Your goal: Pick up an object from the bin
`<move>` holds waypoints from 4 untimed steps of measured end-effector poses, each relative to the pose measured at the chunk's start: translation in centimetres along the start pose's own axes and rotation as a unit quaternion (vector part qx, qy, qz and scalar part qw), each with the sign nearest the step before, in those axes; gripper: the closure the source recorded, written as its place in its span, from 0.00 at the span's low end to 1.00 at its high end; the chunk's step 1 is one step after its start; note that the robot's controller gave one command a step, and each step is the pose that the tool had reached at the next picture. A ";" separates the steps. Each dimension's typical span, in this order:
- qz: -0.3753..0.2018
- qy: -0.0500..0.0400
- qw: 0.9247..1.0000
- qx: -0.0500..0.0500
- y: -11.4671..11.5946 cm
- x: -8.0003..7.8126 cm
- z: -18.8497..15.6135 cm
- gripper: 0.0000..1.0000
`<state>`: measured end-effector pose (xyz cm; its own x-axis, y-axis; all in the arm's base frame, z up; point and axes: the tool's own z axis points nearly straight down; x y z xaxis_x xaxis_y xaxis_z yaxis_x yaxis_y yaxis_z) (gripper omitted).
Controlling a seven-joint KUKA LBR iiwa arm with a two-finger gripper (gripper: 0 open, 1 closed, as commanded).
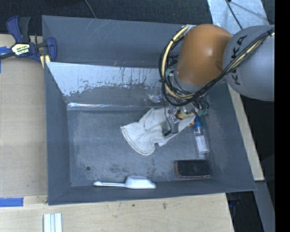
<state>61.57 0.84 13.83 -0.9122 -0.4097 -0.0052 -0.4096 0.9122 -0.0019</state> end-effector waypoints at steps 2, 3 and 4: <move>-0.129 0.001 0.992 0.000 -0.6 -1.0 4.2 0.00; -0.130 0.000 0.992 -0.002 -2.1 0.1 6.5 1.00; -0.130 0.000 0.992 -0.002 -2.1 0.1 6.5 1.00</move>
Offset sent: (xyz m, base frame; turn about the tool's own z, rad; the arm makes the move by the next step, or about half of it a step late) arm 0.0106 -0.0011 -0.0683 -0.3938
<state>62.34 -1.10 7.32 -0.7760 -0.6307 -0.0043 -0.6307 0.7760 0.0011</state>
